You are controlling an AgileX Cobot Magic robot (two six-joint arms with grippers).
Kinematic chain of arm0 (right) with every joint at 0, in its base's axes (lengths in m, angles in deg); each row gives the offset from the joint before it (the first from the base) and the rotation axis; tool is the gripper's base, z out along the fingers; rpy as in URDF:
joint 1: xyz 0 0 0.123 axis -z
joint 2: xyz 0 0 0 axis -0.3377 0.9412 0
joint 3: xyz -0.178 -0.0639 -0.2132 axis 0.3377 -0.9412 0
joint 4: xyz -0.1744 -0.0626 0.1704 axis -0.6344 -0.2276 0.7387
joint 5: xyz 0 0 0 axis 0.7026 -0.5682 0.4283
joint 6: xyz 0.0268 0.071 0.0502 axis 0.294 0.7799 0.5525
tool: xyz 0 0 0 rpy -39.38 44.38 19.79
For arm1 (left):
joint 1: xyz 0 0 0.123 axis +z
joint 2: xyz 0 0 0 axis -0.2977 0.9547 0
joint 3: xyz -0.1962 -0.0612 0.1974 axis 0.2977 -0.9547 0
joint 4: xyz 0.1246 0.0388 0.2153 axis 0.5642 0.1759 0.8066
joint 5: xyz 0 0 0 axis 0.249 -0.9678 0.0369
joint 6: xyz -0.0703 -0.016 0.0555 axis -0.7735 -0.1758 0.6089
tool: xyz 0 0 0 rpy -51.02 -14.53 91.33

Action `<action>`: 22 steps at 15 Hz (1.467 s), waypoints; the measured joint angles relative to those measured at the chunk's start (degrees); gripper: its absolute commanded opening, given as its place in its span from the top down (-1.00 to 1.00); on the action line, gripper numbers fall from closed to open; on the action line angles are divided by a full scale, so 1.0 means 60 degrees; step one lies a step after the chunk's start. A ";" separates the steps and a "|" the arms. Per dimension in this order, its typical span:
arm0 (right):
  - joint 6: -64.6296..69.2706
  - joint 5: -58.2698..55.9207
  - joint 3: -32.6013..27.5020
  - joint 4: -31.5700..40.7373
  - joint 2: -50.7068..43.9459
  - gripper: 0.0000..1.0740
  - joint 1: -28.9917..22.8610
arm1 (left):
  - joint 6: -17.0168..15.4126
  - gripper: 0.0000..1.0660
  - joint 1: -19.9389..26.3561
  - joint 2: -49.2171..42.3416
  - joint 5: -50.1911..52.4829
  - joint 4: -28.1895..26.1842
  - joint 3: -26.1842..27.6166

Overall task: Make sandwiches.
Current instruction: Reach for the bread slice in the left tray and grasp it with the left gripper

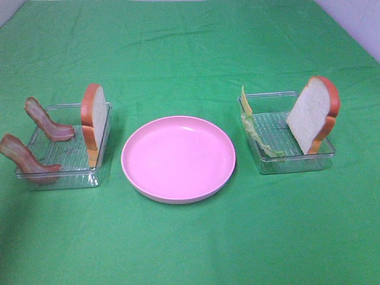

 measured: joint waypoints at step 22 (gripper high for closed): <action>0.0000 0.0000 0.0000 0.0000 0.0000 -0.41 0.0000 | -0.4163 -0.16 -0.4880 0.9387 -0.1805 0.3151 0.6197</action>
